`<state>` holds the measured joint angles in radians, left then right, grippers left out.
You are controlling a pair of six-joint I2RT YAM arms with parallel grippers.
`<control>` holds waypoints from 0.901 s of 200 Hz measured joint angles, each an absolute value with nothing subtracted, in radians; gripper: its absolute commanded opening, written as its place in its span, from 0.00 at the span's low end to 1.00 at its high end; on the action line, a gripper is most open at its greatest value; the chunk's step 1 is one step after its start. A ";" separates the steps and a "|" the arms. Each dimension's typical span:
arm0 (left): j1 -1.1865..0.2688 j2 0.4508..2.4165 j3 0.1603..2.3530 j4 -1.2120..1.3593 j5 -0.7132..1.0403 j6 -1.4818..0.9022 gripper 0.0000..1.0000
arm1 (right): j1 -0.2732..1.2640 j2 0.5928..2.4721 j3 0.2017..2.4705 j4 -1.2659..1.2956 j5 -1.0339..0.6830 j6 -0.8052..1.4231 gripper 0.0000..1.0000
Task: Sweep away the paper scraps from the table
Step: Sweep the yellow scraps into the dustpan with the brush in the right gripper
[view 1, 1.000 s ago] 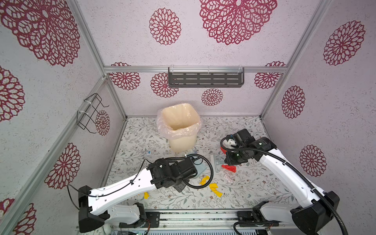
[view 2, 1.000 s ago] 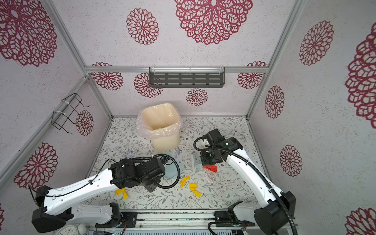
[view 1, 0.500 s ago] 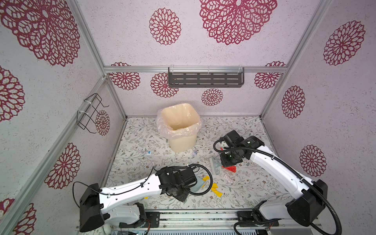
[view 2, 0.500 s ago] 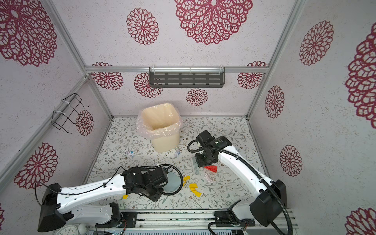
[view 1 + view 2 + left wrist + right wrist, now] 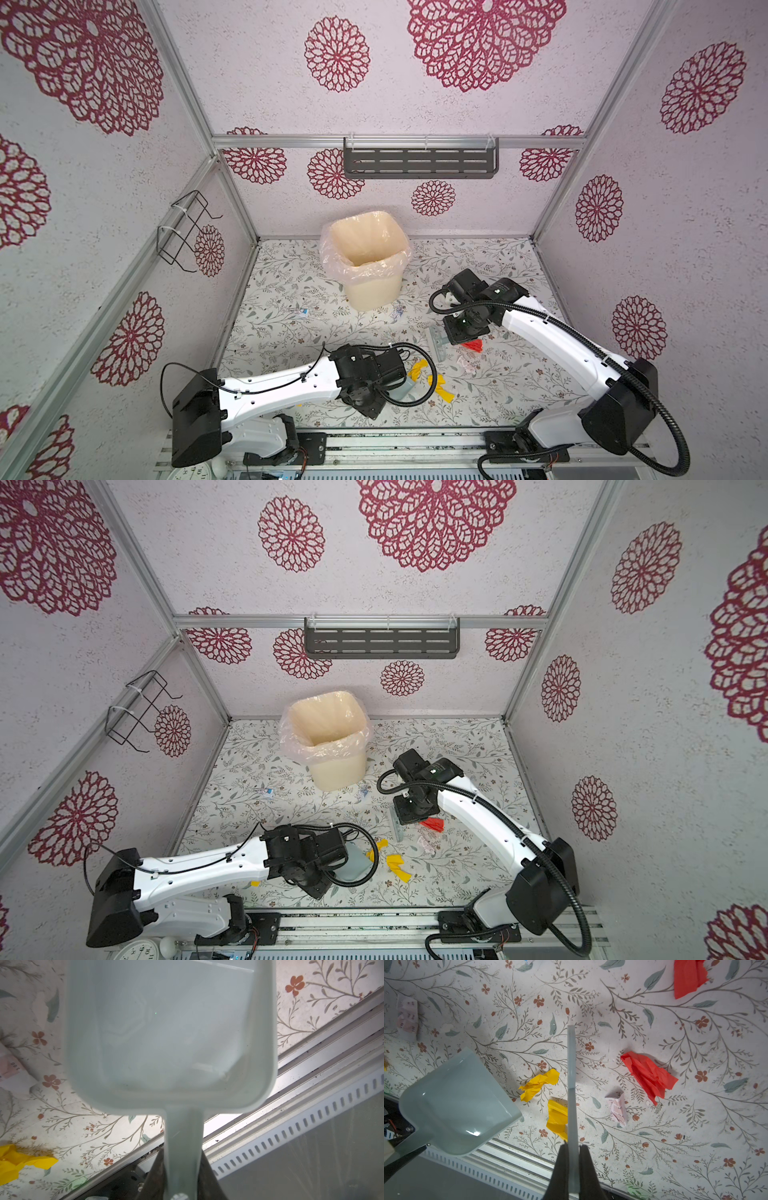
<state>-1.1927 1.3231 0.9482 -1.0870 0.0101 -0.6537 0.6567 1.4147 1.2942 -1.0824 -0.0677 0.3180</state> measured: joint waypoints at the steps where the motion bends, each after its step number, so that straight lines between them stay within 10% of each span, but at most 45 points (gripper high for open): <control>1: -1.193 1.324 0.947 -1.087 0.010 -0.654 0.00 | 0.657 1.415 1.294 -1.082 -0.067 0.318 0.00; 180: -1.220 1.407 0.926 -1.025 -0.004 -0.635 0.00 | 0.742 1.467 1.304 -1.088 -0.057 0.379 0.00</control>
<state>-1.2198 1.4071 0.9260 -1.0252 -0.0044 -0.6353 0.7418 1.4666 1.3041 -1.0878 -0.0566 0.3786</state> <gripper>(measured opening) 0.225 0.075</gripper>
